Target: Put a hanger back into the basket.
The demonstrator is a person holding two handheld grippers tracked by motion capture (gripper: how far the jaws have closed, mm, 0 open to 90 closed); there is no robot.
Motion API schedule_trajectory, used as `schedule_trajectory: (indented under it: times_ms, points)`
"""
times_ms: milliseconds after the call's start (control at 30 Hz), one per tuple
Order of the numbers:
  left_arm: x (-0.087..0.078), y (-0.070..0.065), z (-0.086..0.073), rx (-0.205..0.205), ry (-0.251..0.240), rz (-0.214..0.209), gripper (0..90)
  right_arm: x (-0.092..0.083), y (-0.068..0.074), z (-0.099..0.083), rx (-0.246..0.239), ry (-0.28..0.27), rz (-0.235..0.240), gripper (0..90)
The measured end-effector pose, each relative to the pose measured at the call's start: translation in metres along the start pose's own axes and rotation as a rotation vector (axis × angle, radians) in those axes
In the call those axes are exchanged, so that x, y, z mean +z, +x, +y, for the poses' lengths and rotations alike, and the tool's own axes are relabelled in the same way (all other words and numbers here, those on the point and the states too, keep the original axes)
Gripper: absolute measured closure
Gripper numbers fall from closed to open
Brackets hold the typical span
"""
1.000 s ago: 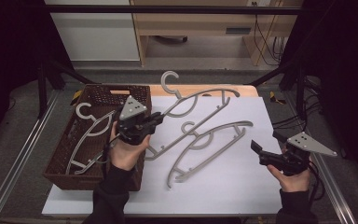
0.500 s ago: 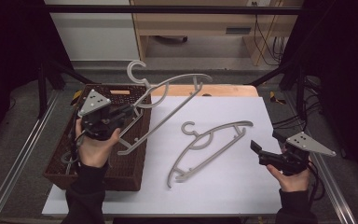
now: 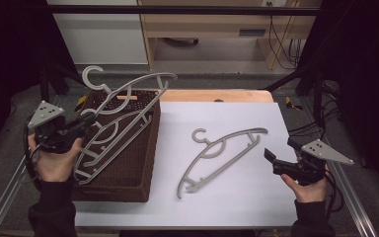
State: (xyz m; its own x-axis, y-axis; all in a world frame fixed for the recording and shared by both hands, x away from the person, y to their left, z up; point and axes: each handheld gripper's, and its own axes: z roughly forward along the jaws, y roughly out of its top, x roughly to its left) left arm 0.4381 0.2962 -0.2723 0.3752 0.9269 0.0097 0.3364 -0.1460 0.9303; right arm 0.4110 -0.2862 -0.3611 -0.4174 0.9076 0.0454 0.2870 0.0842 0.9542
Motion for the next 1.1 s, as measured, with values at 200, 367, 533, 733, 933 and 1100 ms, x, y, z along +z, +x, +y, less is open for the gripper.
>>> schedule_trajectory:
  times_ms: [200, 367, 533, 733, 933, 1100]
  points:
    - [-0.008, 0.025, -0.016, -0.018, 0.022, 0.054, 81.8, 0.0, 0.0, 0.0, 0.0, 0.001, -0.002, 11.2]
    - [-0.01, 0.041, -0.026, -0.035, 0.032, 0.074, 81.8, 0.001, 0.0, 0.0, 0.0, 0.001, -0.002, 11.2]
    - [-0.008, 0.049, -0.034, -0.042, 0.04, 0.09, 81.8, 0.002, 0.001, 0.0, -0.001, 0.011, 0.0, 11.2]
    - [-0.003, 0.054, -0.042, -0.047, 0.054, 0.106, 81.8, 0.002, 0.001, 0.0, -0.003, 0.011, 0.0, 11.1]
    - [0.004, 0.058, -0.049, -0.048, 0.067, 0.117, 81.7, 0.002, 0.001, 0.0, -0.003, 0.011, -0.001, 11.1]
    - [0.006, 0.061, -0.053, -0.054, 0.07, 0.119, 81.8, 0.002, 0.001, -0.001, -0.004, 0.012, -0.002, 11.1]
